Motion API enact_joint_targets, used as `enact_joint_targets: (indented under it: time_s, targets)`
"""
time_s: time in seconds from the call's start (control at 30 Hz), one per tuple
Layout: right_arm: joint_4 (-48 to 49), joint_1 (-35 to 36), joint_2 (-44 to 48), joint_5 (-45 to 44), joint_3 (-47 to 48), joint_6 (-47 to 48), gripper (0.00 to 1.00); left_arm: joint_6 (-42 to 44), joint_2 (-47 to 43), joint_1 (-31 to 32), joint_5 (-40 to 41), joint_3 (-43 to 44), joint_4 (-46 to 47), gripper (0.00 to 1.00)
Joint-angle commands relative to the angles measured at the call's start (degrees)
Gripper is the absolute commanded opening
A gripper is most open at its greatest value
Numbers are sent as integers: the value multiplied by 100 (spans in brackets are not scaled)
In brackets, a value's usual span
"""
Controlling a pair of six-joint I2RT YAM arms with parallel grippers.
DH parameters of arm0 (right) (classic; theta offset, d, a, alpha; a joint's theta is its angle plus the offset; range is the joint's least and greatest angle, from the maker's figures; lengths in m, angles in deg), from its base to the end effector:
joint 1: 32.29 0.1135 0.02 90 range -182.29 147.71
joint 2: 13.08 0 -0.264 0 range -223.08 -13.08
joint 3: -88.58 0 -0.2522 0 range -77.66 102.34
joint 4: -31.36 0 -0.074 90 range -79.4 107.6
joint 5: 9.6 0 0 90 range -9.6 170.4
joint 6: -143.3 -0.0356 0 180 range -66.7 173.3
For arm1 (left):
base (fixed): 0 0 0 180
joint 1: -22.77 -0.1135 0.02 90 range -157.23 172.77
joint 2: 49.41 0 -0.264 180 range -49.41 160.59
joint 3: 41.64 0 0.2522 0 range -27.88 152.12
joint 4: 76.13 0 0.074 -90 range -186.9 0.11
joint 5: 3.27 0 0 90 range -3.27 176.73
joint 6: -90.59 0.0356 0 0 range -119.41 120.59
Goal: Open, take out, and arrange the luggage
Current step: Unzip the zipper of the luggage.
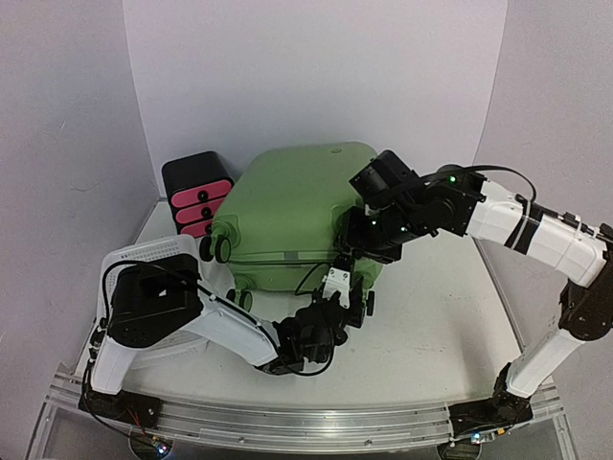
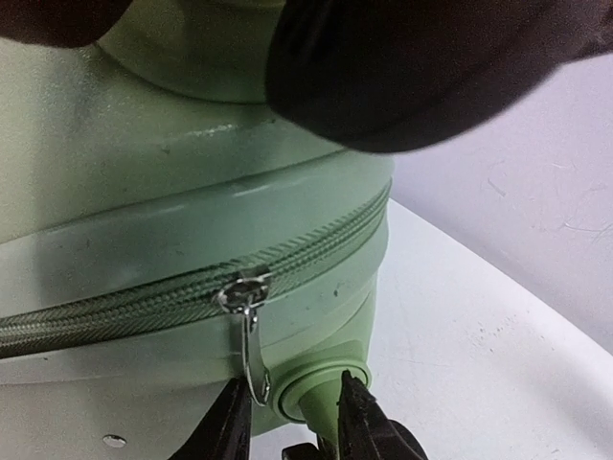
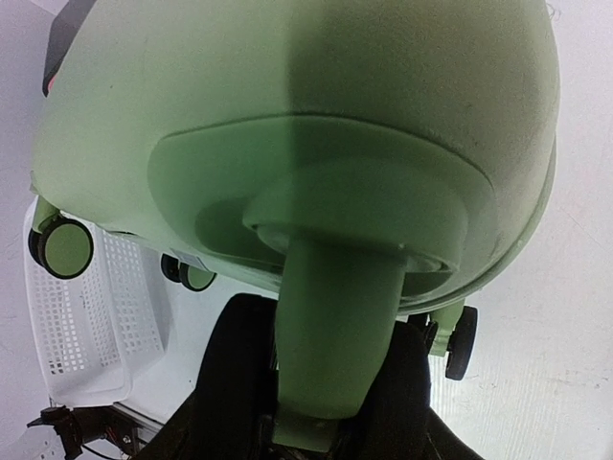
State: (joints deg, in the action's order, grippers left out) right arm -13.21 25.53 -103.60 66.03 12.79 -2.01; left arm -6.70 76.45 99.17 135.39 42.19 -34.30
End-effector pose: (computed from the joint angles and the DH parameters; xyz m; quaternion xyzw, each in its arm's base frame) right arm 0.1995 0.3004 0.3815 0.0428 0.8642 0.3485 0.3605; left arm 0.1340 -0.4403 0.1583 0.1266 0.6965 -0.2117 0.6738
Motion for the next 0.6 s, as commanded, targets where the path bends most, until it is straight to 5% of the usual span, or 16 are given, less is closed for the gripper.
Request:
enact_joint_targets:
  time_s: [0.0, 0.27, 0.57]
  targets:
    - [1919, 178, 984, -77, 436, 453, 21, 247, -34, -84, 31, 412, 587, 30]
    - [1955, 182, 1308, -99, 52, 353, 20, 93, -88, -48, -51, 401, 723, 9]
    - [1985, 176, 1414, -61, -4, 391, 20, 278, -75, 51, -122, 491, 814, 0]
